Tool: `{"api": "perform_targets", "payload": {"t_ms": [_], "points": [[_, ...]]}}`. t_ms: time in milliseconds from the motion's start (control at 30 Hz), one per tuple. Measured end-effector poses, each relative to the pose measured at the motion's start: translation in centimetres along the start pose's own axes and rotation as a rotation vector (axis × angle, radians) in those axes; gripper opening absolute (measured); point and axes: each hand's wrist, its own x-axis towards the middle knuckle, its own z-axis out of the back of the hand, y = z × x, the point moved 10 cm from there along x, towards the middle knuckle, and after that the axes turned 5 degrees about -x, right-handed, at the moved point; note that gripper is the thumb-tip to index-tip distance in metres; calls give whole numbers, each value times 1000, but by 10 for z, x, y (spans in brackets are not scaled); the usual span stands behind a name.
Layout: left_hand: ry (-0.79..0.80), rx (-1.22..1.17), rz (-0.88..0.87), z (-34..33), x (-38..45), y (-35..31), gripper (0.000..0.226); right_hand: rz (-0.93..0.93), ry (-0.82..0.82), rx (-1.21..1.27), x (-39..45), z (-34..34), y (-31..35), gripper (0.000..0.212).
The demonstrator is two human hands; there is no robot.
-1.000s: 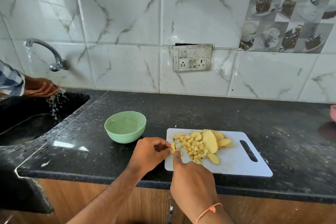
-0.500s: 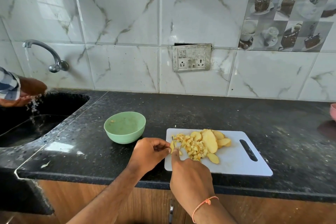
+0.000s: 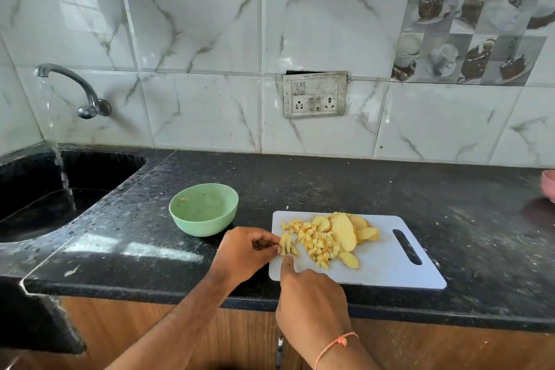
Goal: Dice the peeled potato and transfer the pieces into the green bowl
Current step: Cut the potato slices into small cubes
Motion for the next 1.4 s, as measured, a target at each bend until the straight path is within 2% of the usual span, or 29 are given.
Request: {"api": "perform_targets", "payload": {"t_ms": [200, 367, 467, 567, 667, 800, 900, 1033, 1100, 1267, 1400], "points": [[-25, -6, 31, 0, 0, 1, 15, -5, 44, 32, 0, -7, -3, 69], [-37, 6, 63, 1, 0, 2, 16, 40, 173, 59, -16, -15, 2, 75], [-32, 33, 57, 0, -1, -1, 18, 25, 293, 38, -27, -22, 3, 83], [-31, 58, 63, 0, -1, 0, 21, -3, 342, 23, -37, -21, -6, 85], [-39, 58, 57, -1, -1, -1, 22, -28, 276, 40, -45, -11, -16, 83], [-34, 80, 33, -1, 0, -1, 23, -39, -54, 125, -42, 10, -39, 67], [-22, 172, -81, -2, -2, -10, 28, -41, -226, 357, -25, 17, -70, 55], [68, 452, -365, -17, -9, -37, 61, -65, -205, 848, 6, -9, -110, 44], [154, 567, -487, -27, -11, -42, 68, -85, -221, 1005, 7, -12, -121, 40], [234, 646, -600, -36, -2, -40, 54, -95, -196, 1177, 13, -21, -131, 38], [207, 631, -548, -32, 4, -36, 46, -129, -205, 1275, 17, -33, -142, 37]]}}
